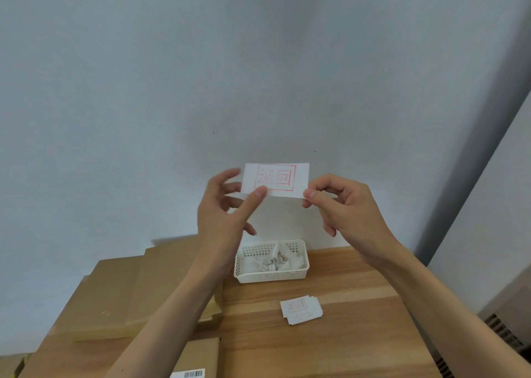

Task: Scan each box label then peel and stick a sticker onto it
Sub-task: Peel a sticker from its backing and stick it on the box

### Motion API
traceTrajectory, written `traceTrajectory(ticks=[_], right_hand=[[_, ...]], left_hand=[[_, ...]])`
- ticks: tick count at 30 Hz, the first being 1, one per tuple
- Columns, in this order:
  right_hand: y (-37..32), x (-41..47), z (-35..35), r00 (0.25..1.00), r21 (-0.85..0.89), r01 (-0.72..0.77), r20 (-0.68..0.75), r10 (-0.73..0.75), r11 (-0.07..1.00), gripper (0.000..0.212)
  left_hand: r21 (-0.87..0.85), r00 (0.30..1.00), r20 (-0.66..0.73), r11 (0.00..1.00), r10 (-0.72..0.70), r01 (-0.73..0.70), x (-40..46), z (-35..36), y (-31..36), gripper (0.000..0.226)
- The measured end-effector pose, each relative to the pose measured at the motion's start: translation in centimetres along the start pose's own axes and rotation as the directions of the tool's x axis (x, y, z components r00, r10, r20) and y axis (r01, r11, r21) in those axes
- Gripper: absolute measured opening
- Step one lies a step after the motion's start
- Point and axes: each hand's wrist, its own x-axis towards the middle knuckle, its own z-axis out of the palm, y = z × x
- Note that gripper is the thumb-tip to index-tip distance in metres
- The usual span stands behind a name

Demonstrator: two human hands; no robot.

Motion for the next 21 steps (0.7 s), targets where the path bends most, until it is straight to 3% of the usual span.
traceTrajectory(ticks=[3, 6, 9, 12, 21], right_hand=[[0.1, 0.1, -0.4, 1.000, 0.004, 0.004, 0.008, -0.004, 1.000, 0.011], [-0.1, 0.1, -0.2, 0.999, 0.008, 0.013, 0.037, -0.013, 1.000, 0.011], [-0.5, 0.0, 0.1, 0.995, 0.018, 0.047, 0.090, -0.048, 0.999, 0.012], [-0.9, -0.1, 0.3, 0.988, 0.019, 0.093, 0.124, -0.095, 0.995, 0.015], [-1.5, -0.8, 0.4, 0.981, 0.023, 0.116, 0.151, -0.118, 0.993, 0.014]], left_hand=[[0.205, 0.971, -0.104, 0.960, 0.215, -0.191, 0.3, -0.8, -0.1, 0.042], [0.346, 0.878, 0.110, 0.810, 0.466, -0.474, -0.1, -0.4, 0.3, 0.017], [0.411, 0.717, 0.271, 0.597, 0.642, -0.689, -0.7, 0.6, 0.3, 0.014], [0.419, 0.653, 0.289, 0.520, 0.700, -0.744, -1.0, 1.1, 0.3, 0.016], [0.380, 0.659, 0.267, 0.552, 0.703, -0.742, -1.3, 0.5, 0.8, 0.016]])
